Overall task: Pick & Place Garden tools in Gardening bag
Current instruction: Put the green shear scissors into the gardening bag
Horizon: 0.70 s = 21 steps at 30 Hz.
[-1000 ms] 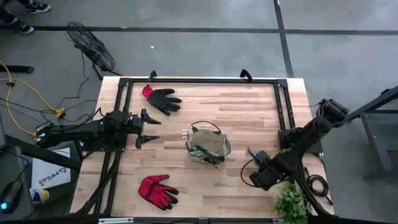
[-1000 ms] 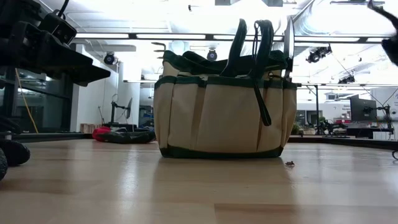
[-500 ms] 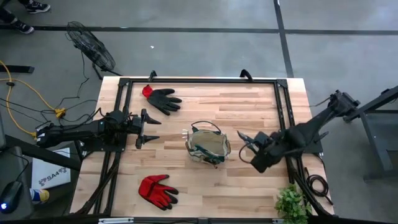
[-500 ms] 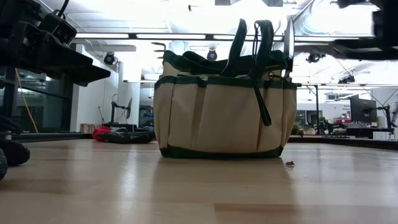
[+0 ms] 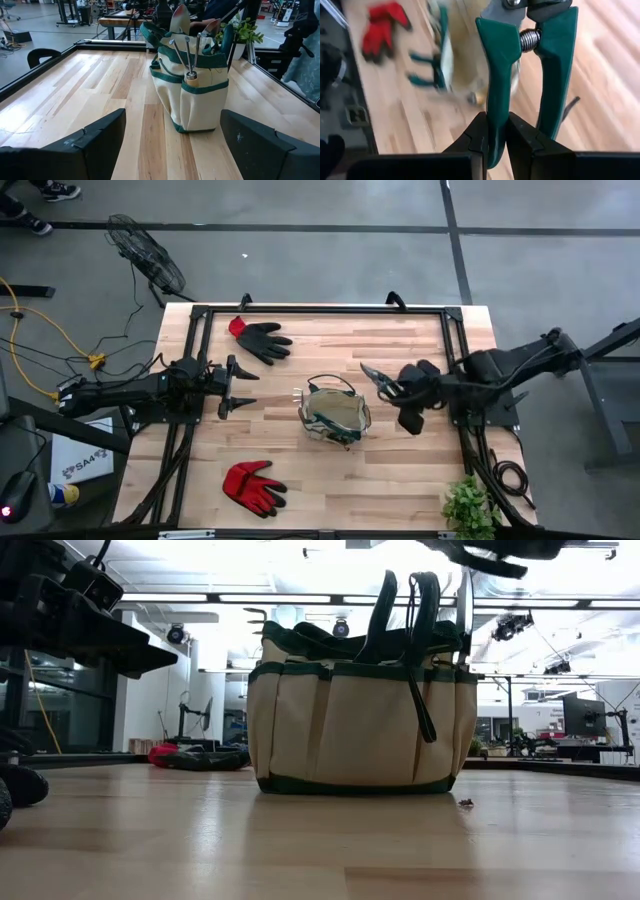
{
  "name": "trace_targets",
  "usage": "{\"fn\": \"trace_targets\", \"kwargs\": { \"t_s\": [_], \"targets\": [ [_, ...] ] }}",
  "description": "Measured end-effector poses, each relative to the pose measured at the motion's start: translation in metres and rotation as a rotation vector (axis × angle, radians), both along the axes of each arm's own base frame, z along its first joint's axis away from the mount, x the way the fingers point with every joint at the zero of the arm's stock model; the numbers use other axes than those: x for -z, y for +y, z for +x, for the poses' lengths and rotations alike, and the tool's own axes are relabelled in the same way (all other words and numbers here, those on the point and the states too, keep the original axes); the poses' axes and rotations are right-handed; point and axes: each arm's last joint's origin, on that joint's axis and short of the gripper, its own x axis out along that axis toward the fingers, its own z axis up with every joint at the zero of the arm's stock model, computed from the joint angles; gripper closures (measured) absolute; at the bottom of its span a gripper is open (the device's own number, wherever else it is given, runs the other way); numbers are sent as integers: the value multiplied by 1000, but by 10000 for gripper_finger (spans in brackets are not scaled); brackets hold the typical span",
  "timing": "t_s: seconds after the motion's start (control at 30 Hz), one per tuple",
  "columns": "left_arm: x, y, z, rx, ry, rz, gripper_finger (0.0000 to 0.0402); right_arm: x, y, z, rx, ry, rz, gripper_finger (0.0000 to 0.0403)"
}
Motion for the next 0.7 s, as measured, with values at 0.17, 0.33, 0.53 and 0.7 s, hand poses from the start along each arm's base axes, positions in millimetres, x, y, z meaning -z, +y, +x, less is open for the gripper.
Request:
{"fn": "trace_targets", "kwargs": {
  "t_s": [0.17, 0.33, 0.53, 0.7],
  "targets": [
    [0, 0, 0, 0, 0, 0, 82, -12, -8, 21, -39, -134, -49, 368],
    [0, 0, 0, 0, 1, 0, 82, -17, -12, 47, -64, -154, -121, 368],
    [0, 0, 0, 0, 1, 0, 82, -27, -16, 78, -92, -159, -179, 368],
    [0, 0, 0, 0, 0, 0, 82, -41, -19, 100, -121, -210, -173, 368]
  ]
}}
